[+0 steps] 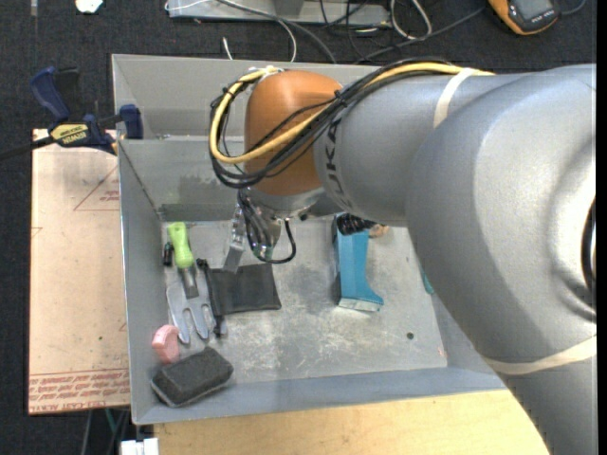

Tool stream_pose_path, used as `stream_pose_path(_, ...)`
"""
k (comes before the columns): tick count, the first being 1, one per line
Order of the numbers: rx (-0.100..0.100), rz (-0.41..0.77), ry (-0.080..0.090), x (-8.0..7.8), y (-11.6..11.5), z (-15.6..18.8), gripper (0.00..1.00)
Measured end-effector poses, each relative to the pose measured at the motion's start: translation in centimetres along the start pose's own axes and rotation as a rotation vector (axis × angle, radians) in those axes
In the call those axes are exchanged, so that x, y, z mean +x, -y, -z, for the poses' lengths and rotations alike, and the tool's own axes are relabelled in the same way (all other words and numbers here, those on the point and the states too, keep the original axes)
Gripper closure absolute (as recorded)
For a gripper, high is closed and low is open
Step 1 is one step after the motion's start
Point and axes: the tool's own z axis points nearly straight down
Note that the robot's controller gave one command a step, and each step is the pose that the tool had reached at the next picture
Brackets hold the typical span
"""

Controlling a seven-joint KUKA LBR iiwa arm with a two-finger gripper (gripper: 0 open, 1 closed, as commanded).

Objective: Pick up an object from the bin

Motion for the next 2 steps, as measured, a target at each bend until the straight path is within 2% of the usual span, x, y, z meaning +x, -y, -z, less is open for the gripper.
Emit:
stream_pose_path(1,0.001,0.088,-0.002,0.2,0.2,0.8,1.0)
stream_pose_path(2,0.0,0.035,-0.002,0.1,1.7,-0.4,1.0)
